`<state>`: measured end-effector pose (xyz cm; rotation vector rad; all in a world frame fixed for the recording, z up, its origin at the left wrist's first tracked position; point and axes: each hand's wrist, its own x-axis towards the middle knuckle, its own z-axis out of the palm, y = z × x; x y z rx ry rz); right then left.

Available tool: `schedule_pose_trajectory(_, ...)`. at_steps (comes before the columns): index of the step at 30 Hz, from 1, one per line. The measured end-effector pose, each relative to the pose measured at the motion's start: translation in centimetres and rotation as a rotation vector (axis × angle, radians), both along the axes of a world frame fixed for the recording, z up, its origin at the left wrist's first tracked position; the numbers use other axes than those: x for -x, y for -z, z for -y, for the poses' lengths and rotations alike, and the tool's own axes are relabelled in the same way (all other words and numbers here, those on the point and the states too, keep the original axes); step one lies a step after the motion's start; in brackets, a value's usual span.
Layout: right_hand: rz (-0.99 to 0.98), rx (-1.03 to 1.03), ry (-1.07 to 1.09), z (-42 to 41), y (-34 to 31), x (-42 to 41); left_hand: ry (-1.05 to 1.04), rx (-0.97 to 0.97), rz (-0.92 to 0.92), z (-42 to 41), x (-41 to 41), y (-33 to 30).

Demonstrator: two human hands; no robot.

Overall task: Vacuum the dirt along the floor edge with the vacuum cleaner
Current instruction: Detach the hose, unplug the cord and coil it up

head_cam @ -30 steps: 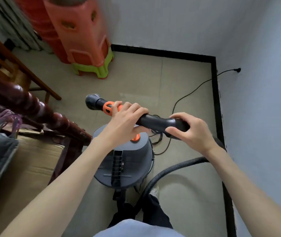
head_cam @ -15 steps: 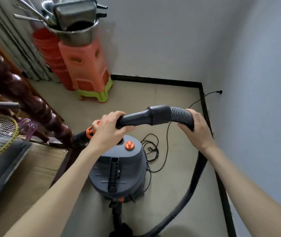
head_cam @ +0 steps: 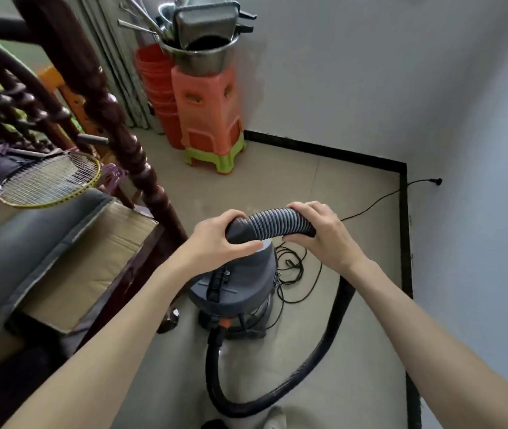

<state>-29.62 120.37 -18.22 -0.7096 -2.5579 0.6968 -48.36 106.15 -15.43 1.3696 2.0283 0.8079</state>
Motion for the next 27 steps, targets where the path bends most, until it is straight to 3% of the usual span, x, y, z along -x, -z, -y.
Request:
schedule_pose_trajectory(6, 0.024, 0.338, 0.142, 0.9, 4.4, -0.2, -0.208, -0.053, 0.28, 5.8, 2.0, 4.2)
schedule_pose_trajectory(11, 0.086, 0.418, 0.154, 2.8, 8.6, 2.9, -0.316, -0.044, 0.442, 10.6, 4.8, 8.2)
schedule_pose_trajectory(21, 0.226, 0.174, 0.106, 12.4, 17.4, 8.0, -0.175, 0.238, 0.124, 14.0, 9.0, 19.7)
schedule_pose_trajectory(27, 0.267, 0.186, 0.095, 14.9, 22.9, 9.6, -0.148, 0.207, 0.17, 14.5, 9.0, 27.4)
